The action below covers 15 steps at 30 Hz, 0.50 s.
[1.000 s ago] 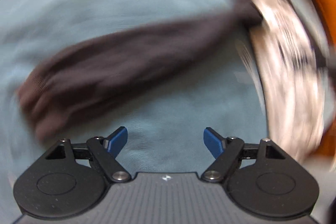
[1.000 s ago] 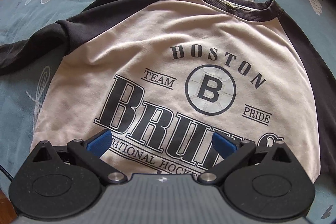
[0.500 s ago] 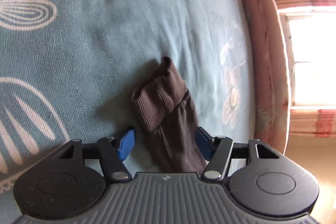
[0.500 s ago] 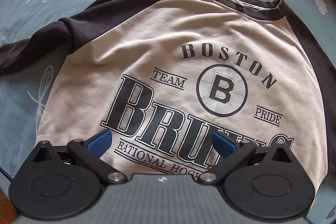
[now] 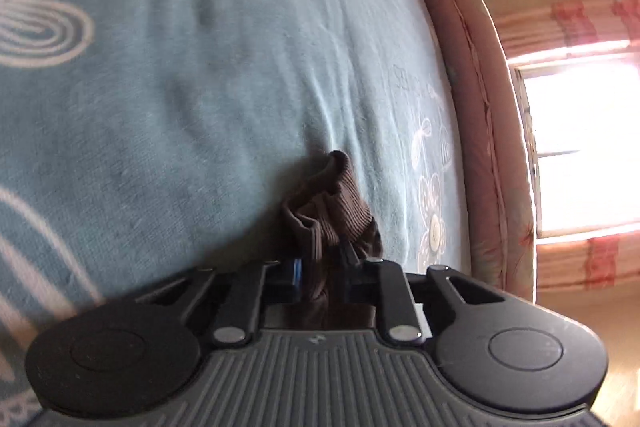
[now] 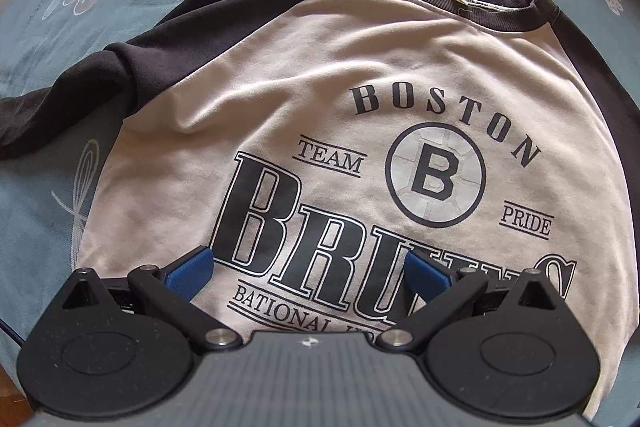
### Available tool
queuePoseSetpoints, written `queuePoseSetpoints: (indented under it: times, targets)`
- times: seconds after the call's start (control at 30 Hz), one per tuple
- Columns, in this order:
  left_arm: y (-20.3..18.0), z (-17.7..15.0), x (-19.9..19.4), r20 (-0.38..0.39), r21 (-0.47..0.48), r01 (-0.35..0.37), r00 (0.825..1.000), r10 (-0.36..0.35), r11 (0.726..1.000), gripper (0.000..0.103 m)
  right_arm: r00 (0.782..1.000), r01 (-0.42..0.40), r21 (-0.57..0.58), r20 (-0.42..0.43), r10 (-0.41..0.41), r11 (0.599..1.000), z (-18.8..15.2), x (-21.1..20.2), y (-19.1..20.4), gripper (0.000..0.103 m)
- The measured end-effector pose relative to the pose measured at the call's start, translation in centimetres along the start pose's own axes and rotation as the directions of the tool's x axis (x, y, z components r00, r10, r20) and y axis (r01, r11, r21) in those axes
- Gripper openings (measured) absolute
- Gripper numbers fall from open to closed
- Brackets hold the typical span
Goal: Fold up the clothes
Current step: 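Grasp the sleeve cuff with the left gripper and pull it straight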
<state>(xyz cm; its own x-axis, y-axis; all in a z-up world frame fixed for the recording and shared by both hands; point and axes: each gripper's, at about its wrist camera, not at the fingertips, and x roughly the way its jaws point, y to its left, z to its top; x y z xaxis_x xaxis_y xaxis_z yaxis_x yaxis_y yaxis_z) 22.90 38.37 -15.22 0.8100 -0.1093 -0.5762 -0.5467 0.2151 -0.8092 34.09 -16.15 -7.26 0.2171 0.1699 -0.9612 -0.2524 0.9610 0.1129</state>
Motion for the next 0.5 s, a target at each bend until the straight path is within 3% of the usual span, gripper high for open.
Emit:
queuePoseSetpoints:
  times: [0.1,0.23,0.5]
  targets:
    - [-1.1,0.1,-0.5,-0.019,0.024,-0.066,0.998,0.066,0.998,0.012,1.0,0.018,-0.024,-0.007,-0.018,1.0,0.0,0.2,0.5,0.103]
    - [-3.9,-0.7,-2.7,-0.023,0.13,-0.154,0.987,0.158,0.98,0.007,1.0,0.014,-0.04,0.003,-0.014,0.999,0.3,-0.5,0.4,0.103]
    - [-5.8,0.1,-11.6,-0.004,0.196,-0.202,0.978,0.207,0.959,0.006,1.0,0.012,-0.009,0.019,-0.011,1.0,0.2,-1.2,-1.0,0.103]
